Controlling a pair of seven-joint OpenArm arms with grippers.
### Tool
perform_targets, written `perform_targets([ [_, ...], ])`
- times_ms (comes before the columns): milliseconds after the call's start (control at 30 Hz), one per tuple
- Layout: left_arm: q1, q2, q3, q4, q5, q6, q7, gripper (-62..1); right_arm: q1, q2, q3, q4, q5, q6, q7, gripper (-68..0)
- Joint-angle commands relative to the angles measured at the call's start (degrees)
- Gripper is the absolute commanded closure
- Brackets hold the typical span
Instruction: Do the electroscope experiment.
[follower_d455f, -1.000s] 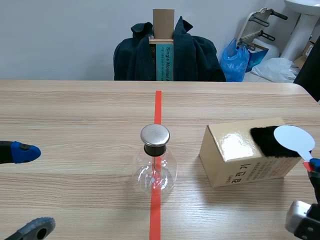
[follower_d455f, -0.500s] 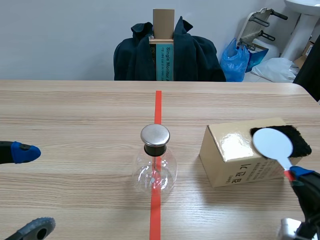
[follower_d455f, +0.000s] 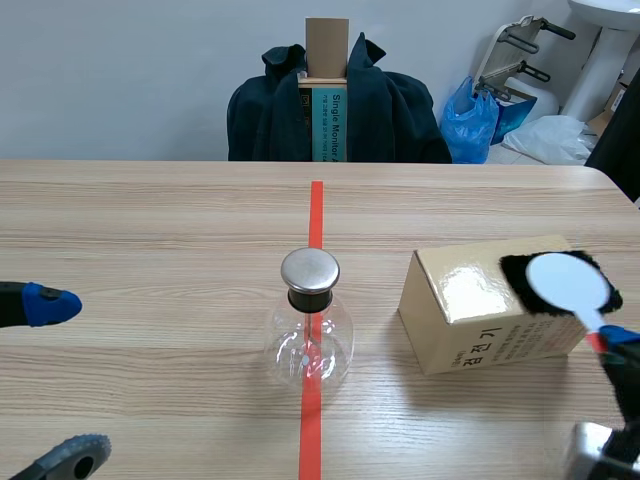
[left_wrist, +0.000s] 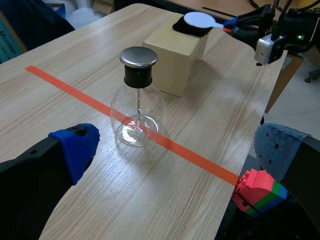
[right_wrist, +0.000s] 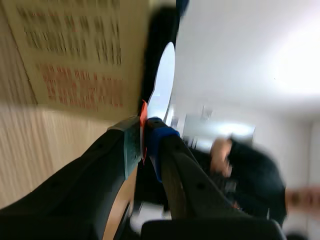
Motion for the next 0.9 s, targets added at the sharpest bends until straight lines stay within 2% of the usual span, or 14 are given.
perform_targets([
  [0,-0.17,0.42,0.26,0.28,-0.81,-0.02,-0.96,-62.3,0.5,-0.17,-0.24,0.33,0.5,-1.88,-0.72,-0.7],
  [100,-0.17,0.42,0.26,0.28,-0.81,-0.02,-0.96,-62.3,0.48,-0.11,-0.09,0.26,1.64,-1.62,-8.9,-0.7],
  [133,-0.17,0.42,0.26,0.28,-0.79,-0.02,-0.96,-62.3,0.48,0.09,0.02,0.26,1.62,-0.74,-9.7,-0.7],
  [200,-0.17,0.42,0.26,0.28,-0.79,-0.02,-0.96,-62.3,0.55,0.35,-0.02,0.28,0.72,0.55,-6.25,-0.7],
  [267,-0.17,0.42,0.26,0.28,-0.79,-0.02,-0.94,-62.3,0.85,0.02,-0.15,0.35,0.46,0.55,-1.68,-0.7],
  [300,-0.17,0.42,0.26,0.28,-0.79,-0.02,-0.94,-62.3,0.85,-0.28,-0.15,0.35,0.5,0.52,-1.97,-0.7],
  [400,-0.17,0.42,0.26,0.28,-0.79,-0.02,-0.96,-62.3,0.83,-0.42,-0.11,0.28,1.64,0.85,-10.43,-0.7],
  [433,-0.17,0.42,0.26,0.28,-0.79,-0.02,-0.96,-62.3,0.83,-0.15,0.0,0.26,1.73,1.25,-11.72,-0.7],
  [500,-0.17,0.42,0.26,0.28,-0.79,-0.02,-0.96,-62.3,0.85,0.2,-0.02,0.28,0.85,2.32,-8.72,-0.7],
  [567,-0.17,0.42,0.26,0.28,-0.79,-0.02,-0.96,-62.3,1.03,-0.15,-0.24,0.28,0.22,2.29,-3.21,-0.7],
  [600,-0.17,0.42,0.26,0.28,-0.81,-0.02,-0.96,-62.3,1.05,-0.35,-0.39,0.33,0.24,2.23,-2.6,-0.7],
  [733,-0.17,0.42,0.26,0.28,-0.81,-0.02,-0.96,-62.3,1.01,-0.72,-0.28,0.26,0.92,2.29,-12.63,-0.7],
  [767,-0.17,0.42,0.26,0.28,-0.81,-0.02,-0.96,-62.3,1.01,-0.55,-0.17,0.26,0.74,2.4,-12.41,-0.7],
  [867,-0.17,0.42,0.26,0.28,-0.81,-0.02,-0.96,-62.3,1.16,-0.59,-0.24,0.42,-1.05,2.21,-5.53,-0.7],
])
